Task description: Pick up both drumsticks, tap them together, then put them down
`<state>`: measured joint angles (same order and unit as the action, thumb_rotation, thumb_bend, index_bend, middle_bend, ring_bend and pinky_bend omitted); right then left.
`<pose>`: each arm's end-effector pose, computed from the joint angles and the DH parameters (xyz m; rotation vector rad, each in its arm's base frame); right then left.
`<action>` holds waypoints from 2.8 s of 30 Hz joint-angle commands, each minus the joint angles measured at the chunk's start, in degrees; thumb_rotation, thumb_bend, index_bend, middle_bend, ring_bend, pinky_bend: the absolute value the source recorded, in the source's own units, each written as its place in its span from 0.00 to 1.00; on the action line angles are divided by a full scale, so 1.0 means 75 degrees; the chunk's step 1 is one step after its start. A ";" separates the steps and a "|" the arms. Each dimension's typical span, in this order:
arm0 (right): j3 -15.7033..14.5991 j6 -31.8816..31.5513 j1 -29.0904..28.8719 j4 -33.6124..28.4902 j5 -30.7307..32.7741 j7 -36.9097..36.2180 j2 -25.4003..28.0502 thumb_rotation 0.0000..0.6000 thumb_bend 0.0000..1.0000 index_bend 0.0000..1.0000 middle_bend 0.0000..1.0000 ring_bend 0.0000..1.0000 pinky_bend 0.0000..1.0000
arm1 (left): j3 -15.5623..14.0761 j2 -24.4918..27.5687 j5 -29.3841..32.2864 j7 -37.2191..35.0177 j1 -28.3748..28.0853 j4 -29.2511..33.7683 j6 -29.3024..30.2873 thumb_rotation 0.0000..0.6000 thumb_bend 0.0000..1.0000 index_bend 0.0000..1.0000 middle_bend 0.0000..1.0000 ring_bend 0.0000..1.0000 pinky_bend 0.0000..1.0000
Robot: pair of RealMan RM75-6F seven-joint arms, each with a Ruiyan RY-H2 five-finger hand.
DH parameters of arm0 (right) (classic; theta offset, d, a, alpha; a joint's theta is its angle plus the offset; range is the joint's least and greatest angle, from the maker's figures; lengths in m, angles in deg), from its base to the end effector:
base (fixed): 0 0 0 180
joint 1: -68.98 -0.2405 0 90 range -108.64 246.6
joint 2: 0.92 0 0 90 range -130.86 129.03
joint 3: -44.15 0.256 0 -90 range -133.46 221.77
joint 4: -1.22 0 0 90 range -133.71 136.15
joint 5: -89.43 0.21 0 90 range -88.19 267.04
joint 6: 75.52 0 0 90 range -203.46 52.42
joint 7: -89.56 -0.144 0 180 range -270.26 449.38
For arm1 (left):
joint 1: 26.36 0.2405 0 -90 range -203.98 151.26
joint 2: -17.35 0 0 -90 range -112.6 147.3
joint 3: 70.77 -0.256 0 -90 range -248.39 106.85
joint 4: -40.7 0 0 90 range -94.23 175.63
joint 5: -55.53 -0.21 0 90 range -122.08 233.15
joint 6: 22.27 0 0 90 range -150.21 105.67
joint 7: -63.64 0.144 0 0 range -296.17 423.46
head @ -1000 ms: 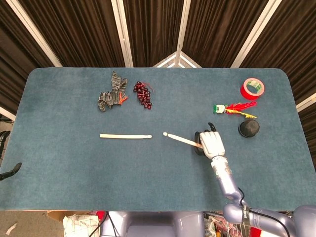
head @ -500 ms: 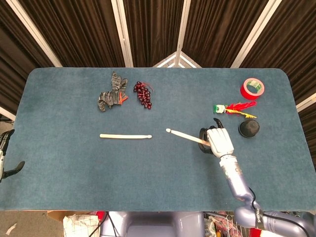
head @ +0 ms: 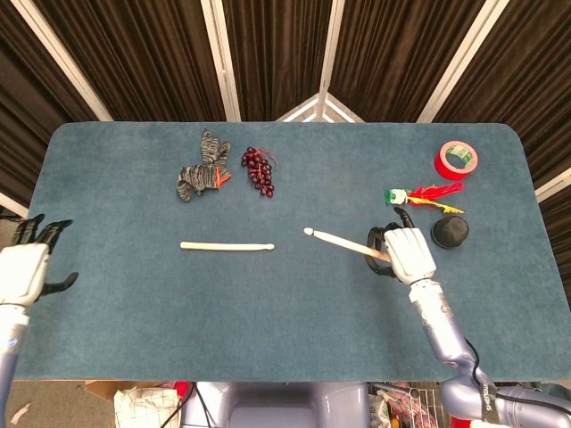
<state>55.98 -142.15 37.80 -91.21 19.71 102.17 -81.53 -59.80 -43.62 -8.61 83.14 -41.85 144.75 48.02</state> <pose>-0.1870 -0.3194 0.0534 1.5963 -0.9864 1.0771 -0.2766 0.2533 0.1548 -1.3901 -0.9613 -0.6992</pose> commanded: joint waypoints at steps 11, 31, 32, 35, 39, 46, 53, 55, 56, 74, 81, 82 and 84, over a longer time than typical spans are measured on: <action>0.0149 -0.0075 -0.0038 -0.0331 -0.0036 0.0141 0.0271 1.00 0.48 0.71 0.61 0.43 0.09 | 0.0317 -0.0669 0.2120 0.0959 -0.1617 0.0054 -0.1699 1.00 0.32 0.22 0.23 0.00 0.00; 0.0124 -0.0013 -0.0085 -0.0157 0.0125 0.0290 0.0214 1.00 0.48 0.71 0.61 0.43 0.09 | 0.0305 -0.2576 0.3809 0.2458 -0.3186 -0.1099 -0.1154 1.00 0.33 0.32 0.29 0.00 0.00; 0.0120 -0.0012 -0.0079 -0.0154 0.0126 0.0285 0.0228 1.00 0.48 0.71 0.61 0.43 0.09 | 0.0309 -0.2680 0.3873 0.2476 -0.3242 -0.1222 -0.1148 1.00 0.34 0.33 0.30 0.00 0.00; 0.0096 0.0006 -0.0061 -0.0104 0.0147 0.0265 0.0242 1.00 0.48 0.71 0.61 0.43 0.09 | 0.0316 -0.3005 0.3871 0.2352 -0.3352 -0.1598 -0.1174 1.00 0.37 0.35 0.31 0.00 0.00; 0.0075 0.0038 -0.0060 0.0001 0.0179 0.0259 0.0209 1.00 0.48 0.71 0.61 0.43 0.09 | 0.0259 -0.3392 0.3900 0.2329 -0.3506 -0.2091 -0.1286 1.00 0.37 0.36 0.34 0.00 0.00; 0.0054 0.0091 -0.0058 0.0174 0.0230 0.0235 0.0179 1.00 0.48 0.71 0.61 0.43 0.09 | 0.0232 -0.4050 0.4179 0.2591 -0.3847 -0.2825 -0.1386 1.00 0.37 0.37 0.38 0.00 0.00; 0.0041 0.0117 -0.0031 0.0291 0.0249 0.0158 0.0196 1.00 0.48 0.71 0.61 0.44 0.09 | 0.0229 -0.4420 0.4414 0.2967 -0.4116 -0.3154 -0.1328 1.00 0.39 0.38 0.39 0.00 0.00; 0.0038 0.0135 -0.0036 0.0333 0.0251 0.0146 0.0184 1.00 0.48 0.71 0.61 0.44 0.09 | 0.0225 -0.4497 0.4470 0.3102 -0.4200 -0.3215 -0.1319 1.00 0.41 0.39 0.40 0.00 0.00; 0.0039 0.0132 -0.0035 0.0348 0.0246 0.0136 0.0179 1.00 0.48 0.71 0.61 0.44 0.09 | 0.0227 -0.4546 0.4488 0.3163 -0.4243 -0.3247 -0.1304 1.00 0.42 0.40 0.40 0.00 0.00; 0.0013 0.0166 0.0028 0.0687 0.0161 -0.0194 0.0139 1.00 0.48 0.71 0.61 0.44 0.09 | 0.0194 -0.5107 0.5061 0.4287 -0.4727 -0.3436 -0.0837 1.00 0.44 0.43 0.43 0.00 0.00; 0.0004 0.0131 0.0070 0.0722 0.0110 -0.0275 0.0155 1.00 0.48 0.71 0.61 0.44 0.09 | 0.0123 -0.5237 0.5206 0.4669 -0.4837 -0.3551 -0.0776 1.00 0.48 0.45 0.44 0.00 0.00; 0.0003 0.0132 0.0073 0.0723 0.0106 -0.0282 0.0157 1.00 0.48 0.71 0.61 0.44 0.09 | 0.0111 -0.5258 0.5232 0.4736 -0.4853 -0.3573 -0.0755 1.00 0.49 0.45 0.44 0.00 0.00; 0.0003 0.0127 0.0078 0.0729 0.0097 -0.0284 0.0158 1.00 0.48 0.71 0.61 0.44 0.09 | 0.0093 -0.5294 0.5259 0.4835 -0.4872 -0.3607 -0.0713 1.00 0.49 0.46 0.45 0.01 0.00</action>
<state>56.00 -141.19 38.38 -85.74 20.44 100.04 -80.35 -59.00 -83.11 30.64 119.07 -78.25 117.90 42.45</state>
